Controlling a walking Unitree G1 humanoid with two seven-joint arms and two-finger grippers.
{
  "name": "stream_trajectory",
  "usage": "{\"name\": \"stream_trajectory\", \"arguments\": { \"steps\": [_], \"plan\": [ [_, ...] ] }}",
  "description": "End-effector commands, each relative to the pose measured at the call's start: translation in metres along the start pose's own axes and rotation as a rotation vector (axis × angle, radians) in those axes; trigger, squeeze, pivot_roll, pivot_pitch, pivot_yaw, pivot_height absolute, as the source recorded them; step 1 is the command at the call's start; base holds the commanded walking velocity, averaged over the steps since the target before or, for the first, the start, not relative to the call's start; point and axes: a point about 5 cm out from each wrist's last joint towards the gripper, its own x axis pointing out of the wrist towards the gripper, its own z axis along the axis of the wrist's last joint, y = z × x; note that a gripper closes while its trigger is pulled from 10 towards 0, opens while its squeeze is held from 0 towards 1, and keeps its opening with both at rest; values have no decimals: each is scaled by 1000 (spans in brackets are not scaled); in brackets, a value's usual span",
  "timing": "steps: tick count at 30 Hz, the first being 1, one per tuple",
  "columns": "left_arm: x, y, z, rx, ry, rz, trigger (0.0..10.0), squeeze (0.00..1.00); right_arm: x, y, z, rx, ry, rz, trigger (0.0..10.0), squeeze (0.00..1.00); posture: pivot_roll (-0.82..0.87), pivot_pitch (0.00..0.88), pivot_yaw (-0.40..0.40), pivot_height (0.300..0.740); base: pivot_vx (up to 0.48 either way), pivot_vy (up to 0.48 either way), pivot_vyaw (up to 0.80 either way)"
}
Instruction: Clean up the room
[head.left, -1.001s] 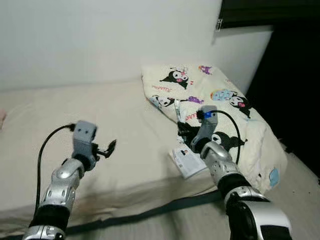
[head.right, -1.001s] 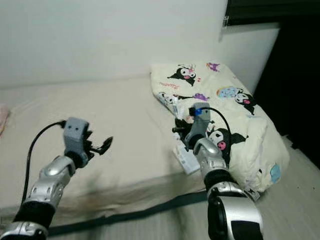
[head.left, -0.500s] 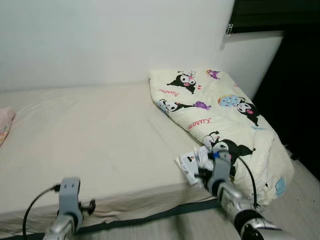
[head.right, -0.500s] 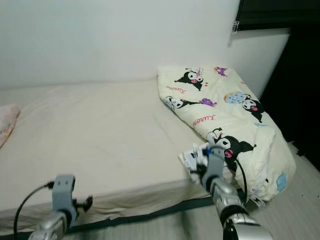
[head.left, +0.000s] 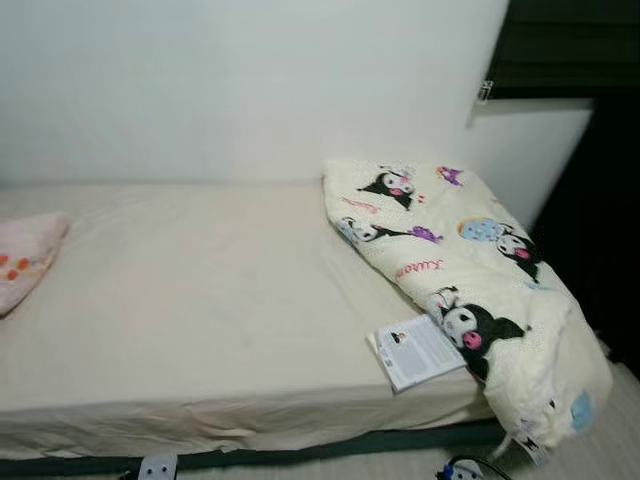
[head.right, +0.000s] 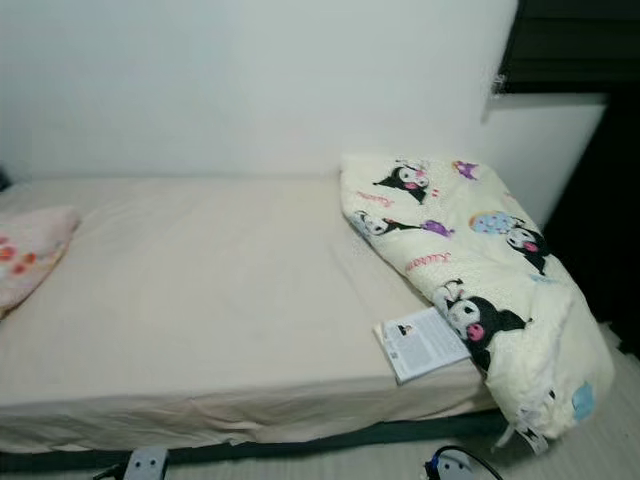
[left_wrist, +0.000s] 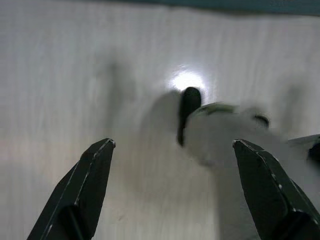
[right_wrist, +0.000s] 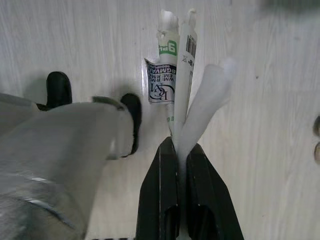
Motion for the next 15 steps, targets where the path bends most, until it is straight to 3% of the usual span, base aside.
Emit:
{"name": "stream_trajectory", "arguments": {
  "steps": [1, 5, 6, 9, 15],
  "plan": [
    [-1, 5, -4, 30, 23, 10, 10000, 0, 0, 0, 1, -14, -1, -12, 10000, 0, -131, 0, -8, 740, 0, 0, 800],
    [0, 8, 4, 50, 8, -7, 10000, 0, 2, 6, 13, 2, -40, -23, 10000, 0, -146, 0, 15, 740, 0, 0, 800],
    [1, 9, 13, 52, -12, -10, 10000, 0, 4, 15, 21, -28, -55, -19, 10000, 0, -133, 0, 14, 740, 0, 0, 800],
    [2, 10, 17, 52, -20, -7, 10000, 0, 4, 19, 25, -42, -60, -16, 10000, 0, -133, 0, 14, 740, 0, 0, 800],
    [3, 2, 31, 68, -61, -23, 10000, 0, 7, 52, 27, -98, -61, 22, 10000, 0, -108, 0, 4, 740, 0, 0, 800]
  ]
}}
